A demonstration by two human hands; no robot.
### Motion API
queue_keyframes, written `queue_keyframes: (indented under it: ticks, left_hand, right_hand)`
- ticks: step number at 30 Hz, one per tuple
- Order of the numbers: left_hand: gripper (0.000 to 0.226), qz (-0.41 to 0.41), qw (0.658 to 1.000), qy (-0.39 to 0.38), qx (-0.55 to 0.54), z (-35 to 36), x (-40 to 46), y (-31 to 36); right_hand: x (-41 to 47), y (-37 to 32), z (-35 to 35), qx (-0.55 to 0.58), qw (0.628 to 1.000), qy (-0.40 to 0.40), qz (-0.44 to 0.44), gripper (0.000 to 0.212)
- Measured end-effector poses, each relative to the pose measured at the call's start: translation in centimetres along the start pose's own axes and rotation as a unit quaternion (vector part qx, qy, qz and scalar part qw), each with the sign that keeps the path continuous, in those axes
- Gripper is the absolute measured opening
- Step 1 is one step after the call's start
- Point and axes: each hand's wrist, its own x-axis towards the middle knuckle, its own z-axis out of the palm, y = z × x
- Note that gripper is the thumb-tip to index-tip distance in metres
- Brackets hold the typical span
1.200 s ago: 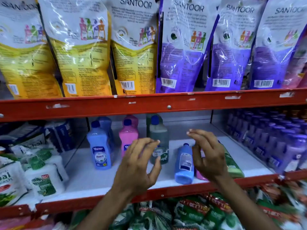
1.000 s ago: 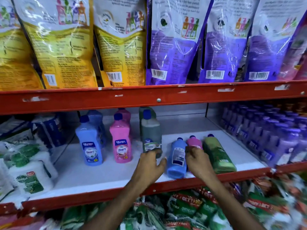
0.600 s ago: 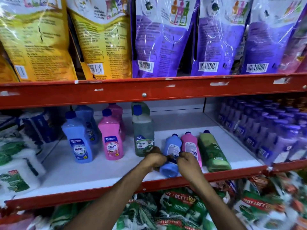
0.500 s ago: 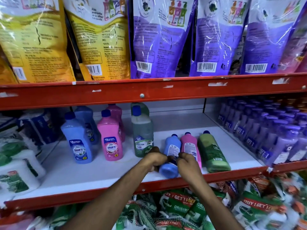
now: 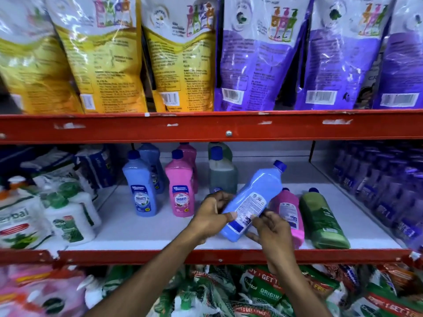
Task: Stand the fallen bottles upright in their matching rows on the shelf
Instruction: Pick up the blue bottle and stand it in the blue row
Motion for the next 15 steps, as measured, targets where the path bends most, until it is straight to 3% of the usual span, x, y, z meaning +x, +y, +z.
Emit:
queue_keyframes:
  ticks: [5, 15]
  left_hand:
    - [0.034, 0.062, 0.998, 0.028, 0.015, -7.2, -4.3, -1.4]
    - [0.041, 0.119, 0.974, 0.157, 0.112, -20.1, -7.7, -7.1]
  right_hand:
    - [-2.0, 1.3, 6.2, -0.047, 0.997, -0.027, -0.060, 0.022]
    - [-4.3, 2.4, 21.3, -0.133, 0.979, -0.062, -0.140, 0.030]
